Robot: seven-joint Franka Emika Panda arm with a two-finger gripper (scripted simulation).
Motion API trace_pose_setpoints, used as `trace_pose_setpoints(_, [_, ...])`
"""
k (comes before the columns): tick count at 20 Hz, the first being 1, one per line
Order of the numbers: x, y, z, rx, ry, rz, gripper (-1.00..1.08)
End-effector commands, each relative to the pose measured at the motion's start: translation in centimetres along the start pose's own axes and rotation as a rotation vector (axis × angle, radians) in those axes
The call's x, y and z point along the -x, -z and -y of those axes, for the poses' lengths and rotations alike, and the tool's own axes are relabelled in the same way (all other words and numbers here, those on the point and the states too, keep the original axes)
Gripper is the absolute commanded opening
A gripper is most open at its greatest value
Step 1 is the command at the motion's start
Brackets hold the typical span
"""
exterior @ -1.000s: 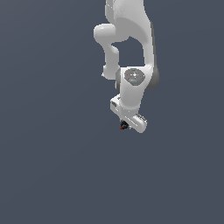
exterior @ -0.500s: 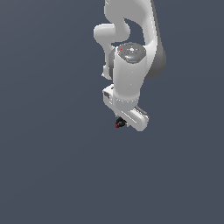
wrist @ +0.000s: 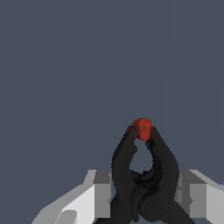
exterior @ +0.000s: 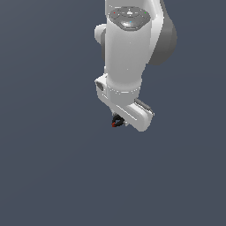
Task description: Pick up the object and move it to a goal position.
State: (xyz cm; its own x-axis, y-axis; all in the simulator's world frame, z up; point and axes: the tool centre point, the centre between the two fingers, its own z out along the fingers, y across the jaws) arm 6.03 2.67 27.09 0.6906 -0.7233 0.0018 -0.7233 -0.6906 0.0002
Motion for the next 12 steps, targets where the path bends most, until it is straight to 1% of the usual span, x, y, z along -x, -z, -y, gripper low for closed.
trace_pose_setpoints(1, [-0.6,1.1,0.2,0.0,0.001,0.001,-1.0])
trace_pose_setpoints(6, [-1.3,2.3,0.5,0.0,0.001,0.001,-1.0])
trace_pose_setpoints(12, [-1.6,2.8,0.7,0.0,0.001,0.002,-1.0])
